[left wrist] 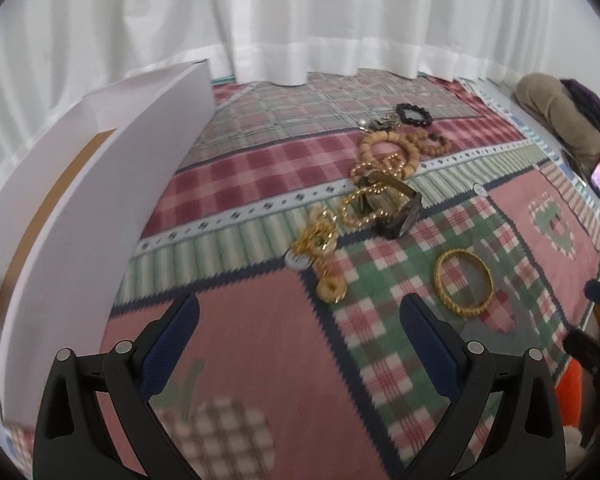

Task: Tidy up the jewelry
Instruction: 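Lower the left gripper onto the gold hoop earrings and close it, then lift the gold earrings with the left gripper while the right gripper grasps the gold bangle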

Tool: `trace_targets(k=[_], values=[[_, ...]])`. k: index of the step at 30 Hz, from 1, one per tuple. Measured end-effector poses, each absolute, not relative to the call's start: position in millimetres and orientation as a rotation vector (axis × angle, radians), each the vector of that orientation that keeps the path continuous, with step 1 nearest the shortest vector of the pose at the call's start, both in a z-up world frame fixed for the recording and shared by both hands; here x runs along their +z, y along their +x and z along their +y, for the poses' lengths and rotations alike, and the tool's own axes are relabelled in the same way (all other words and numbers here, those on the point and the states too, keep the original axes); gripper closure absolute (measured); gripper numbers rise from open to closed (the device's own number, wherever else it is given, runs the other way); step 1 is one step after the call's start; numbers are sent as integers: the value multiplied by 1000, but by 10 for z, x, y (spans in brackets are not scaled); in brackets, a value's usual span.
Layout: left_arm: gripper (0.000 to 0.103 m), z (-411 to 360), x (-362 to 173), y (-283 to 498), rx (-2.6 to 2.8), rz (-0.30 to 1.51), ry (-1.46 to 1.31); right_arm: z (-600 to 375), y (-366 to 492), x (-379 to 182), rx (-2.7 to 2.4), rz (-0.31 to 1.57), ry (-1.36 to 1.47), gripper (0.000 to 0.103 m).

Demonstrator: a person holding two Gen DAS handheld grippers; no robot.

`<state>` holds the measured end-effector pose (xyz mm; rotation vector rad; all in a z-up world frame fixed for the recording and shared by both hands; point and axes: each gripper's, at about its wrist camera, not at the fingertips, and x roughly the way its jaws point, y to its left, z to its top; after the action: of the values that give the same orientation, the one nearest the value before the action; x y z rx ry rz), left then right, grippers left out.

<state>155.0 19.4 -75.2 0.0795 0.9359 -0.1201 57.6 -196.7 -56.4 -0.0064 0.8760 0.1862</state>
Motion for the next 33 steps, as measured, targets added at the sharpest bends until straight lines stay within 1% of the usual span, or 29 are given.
trace_targets(k=[8, 11, 14, 16, 19, 20, 21, 22, 24, 33], values=[[3, 55, -1110, 2127, -129, 1013, 139, -2013, 603, -600, 185, 885, 9, 22], [9, -24, -1282, 2288, -93, 1035, 190, -2016, 609, -618, 188, 891, 12, 22], [11, -40, -1341, 2342, -97, 1025, 178, -2030, 602, -604, 187, 887, 10, 22], [20, -13, -1344, 2346, -121, 1030, 134, -2061, 595, -583, 181, 879, 15, 22], [57, 21, -1311, 2348, -151, 1035, 98, -2100, 588, -576, 171, 875, 26, 22], [72, 15, -1292, 2347, -164, 1035, 103, -2108, 589, -579, 169, 876, 28, 22], [77, 10, -1271, 2349, -164, 1040, 110, -2113, 590, -588, 168, 880, 32, 22], [80, 10, -1247, 2344, -167, 1040, 107, -2116, 587, -595, 169, 882, 36, 22], [89, 32, -1164, 2310, -172, 1039, 90, -2116, 569, -590, 175, 884, 40, 22], [90, 459, -611, 1948, -219, 989, -94, -2205, 558, -535, 158, 860, 68, 22]])
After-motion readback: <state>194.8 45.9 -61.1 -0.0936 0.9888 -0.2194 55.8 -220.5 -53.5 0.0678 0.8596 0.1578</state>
